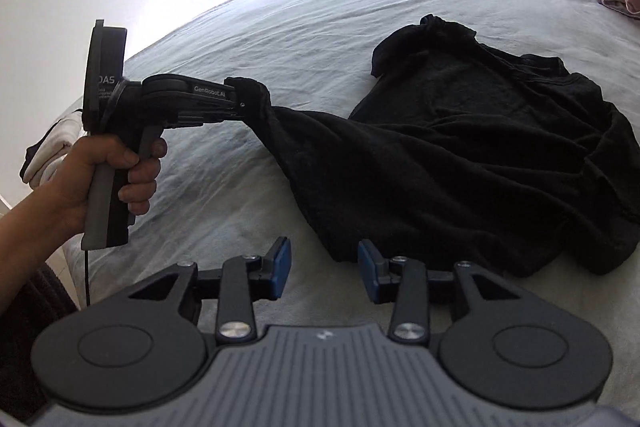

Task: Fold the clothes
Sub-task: 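Pull the shirt apart with both grippers to spread it flat on the bed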

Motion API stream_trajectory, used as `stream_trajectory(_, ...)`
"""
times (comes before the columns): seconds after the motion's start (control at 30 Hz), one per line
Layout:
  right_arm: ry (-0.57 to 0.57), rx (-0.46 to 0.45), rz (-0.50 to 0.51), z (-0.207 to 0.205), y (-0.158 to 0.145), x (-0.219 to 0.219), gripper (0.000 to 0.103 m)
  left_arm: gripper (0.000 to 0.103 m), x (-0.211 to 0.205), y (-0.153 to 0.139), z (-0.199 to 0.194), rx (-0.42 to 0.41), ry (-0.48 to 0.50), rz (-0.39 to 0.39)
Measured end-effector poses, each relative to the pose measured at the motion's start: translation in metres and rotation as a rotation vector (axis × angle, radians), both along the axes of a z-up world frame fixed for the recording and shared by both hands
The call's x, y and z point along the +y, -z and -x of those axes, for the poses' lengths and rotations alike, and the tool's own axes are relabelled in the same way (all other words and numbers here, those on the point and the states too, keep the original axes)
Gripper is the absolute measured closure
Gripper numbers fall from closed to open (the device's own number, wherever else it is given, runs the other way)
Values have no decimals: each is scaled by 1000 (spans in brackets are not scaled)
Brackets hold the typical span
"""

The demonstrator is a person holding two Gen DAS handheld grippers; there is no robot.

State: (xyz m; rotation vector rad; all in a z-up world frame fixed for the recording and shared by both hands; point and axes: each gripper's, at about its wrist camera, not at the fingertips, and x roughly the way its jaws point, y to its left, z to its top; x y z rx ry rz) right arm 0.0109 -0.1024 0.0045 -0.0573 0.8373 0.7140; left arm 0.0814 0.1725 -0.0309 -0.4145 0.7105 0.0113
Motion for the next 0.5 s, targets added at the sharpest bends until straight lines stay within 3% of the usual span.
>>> stream_trajectory(0.23,-23,-143,228,1,27,23,59,96,0,6,-6,24,-8,18)
stream_trajectory(0.4,2,-180,200,-13,36,19,59,96,0,8,-6,22,4,10)
stream_trajectory(0.47,31,-196,187,-19,38,15,69,96,1,8,-5,20,9,9)
stream_trajectory(0.5,45,-202,185,-21,37,13,82,96,1,8,-5,19,13,8)
